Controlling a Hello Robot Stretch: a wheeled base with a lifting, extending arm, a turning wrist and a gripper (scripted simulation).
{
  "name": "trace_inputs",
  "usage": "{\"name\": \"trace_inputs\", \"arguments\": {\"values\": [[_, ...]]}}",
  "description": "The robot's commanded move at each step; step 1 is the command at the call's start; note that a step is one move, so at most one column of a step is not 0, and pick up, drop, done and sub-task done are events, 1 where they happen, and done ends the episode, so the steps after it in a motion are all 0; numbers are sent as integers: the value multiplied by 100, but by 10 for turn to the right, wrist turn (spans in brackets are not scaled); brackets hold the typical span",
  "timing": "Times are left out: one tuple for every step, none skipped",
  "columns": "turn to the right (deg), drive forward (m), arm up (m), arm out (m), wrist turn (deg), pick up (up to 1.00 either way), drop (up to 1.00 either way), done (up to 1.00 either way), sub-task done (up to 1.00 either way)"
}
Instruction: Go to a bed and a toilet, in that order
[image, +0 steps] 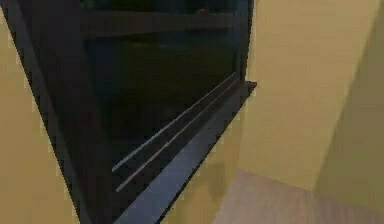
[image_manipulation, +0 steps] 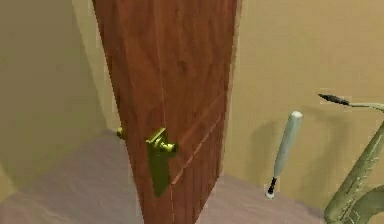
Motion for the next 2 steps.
{"name": "trace_inputs", "arguments": {"values": [[390,0,0,0,0,0,0,0,0],[0,60,0,0,0,0,0,0,0]]}}
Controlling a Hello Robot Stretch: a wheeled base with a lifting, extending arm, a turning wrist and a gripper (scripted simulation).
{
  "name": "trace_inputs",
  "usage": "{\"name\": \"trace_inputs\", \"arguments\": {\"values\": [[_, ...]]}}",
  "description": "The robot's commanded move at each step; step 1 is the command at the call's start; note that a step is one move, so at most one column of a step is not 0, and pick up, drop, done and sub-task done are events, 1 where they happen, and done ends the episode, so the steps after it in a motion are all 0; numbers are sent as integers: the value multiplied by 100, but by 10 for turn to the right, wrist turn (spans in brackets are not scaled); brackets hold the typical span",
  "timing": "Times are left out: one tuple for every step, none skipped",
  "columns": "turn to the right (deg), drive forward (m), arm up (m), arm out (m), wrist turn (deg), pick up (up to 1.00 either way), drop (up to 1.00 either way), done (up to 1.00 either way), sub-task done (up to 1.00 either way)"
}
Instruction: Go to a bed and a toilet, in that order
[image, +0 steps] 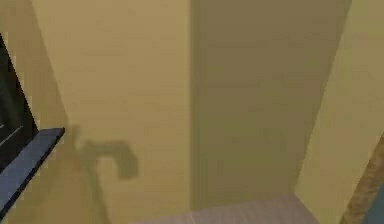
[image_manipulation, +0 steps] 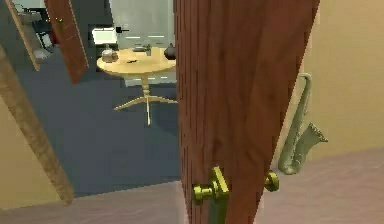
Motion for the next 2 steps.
{"name": "trace_inputs", "arguments": {"values": [[330,0,0,0,0,0,0,0,0],[0,20,0,0,0,0,0,0,0]]}}
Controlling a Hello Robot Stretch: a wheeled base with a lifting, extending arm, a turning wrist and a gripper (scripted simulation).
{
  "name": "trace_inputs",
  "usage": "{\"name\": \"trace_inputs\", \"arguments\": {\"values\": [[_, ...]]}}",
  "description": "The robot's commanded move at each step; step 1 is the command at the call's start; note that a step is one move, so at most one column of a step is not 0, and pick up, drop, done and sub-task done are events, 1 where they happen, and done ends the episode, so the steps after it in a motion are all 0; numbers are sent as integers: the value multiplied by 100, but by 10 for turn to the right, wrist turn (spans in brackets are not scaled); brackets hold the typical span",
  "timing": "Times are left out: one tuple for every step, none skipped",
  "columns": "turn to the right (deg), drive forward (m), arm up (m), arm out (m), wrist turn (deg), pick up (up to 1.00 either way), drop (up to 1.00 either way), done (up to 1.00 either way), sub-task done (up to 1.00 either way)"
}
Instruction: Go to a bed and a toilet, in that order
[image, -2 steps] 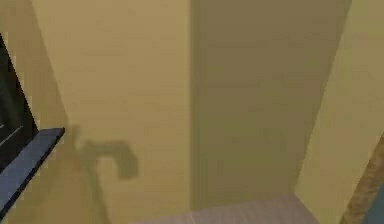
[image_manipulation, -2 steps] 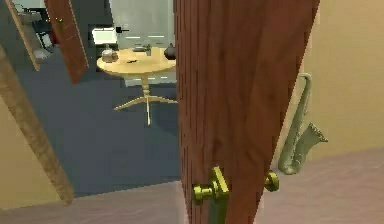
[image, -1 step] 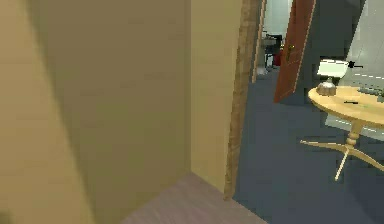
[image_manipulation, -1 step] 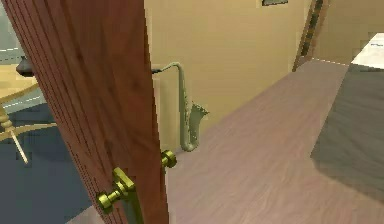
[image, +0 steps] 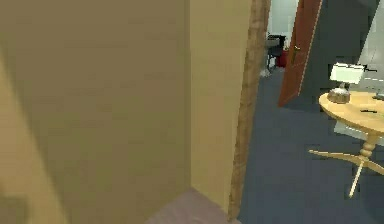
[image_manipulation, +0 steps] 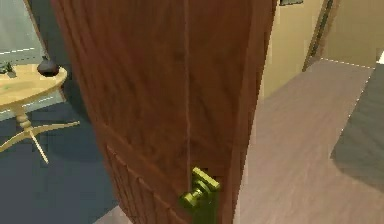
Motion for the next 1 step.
{"name": "trace_inputs", "arguments": {"values": [[90,0,0,0,0,0,0,0,0]]}}
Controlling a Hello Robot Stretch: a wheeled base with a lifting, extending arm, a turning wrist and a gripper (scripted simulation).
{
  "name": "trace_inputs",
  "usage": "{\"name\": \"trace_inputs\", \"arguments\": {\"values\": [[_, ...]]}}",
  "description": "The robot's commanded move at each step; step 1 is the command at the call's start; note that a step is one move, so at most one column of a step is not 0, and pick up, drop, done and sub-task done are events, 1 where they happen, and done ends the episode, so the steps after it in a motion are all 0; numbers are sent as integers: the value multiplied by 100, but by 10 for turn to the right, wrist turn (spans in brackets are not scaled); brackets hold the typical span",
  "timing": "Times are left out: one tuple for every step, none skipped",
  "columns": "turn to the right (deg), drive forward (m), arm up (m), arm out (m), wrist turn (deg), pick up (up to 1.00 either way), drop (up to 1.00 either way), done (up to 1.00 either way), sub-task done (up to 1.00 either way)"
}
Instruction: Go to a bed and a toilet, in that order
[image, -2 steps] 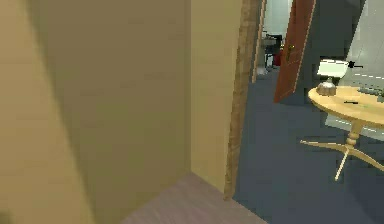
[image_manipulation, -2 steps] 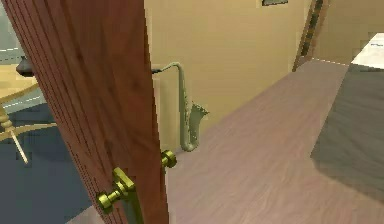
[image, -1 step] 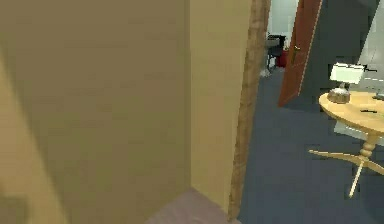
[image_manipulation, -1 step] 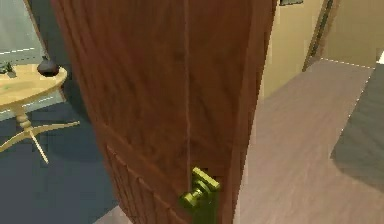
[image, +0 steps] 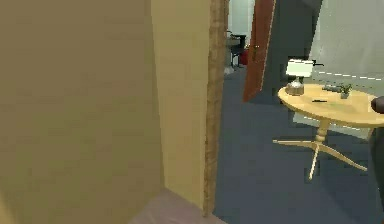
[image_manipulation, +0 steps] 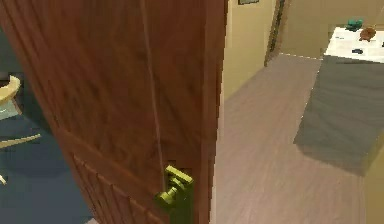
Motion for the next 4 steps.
{"name": "trace_inputs", "arguments": {"values": [[0,55,0,0,0,0,0,0,0],[330,0,0,0,0,0,0,0,0],[0,75,0,0,0,0,0,0,0],[-240,0,0,0,0,0,0,0,0]]}}
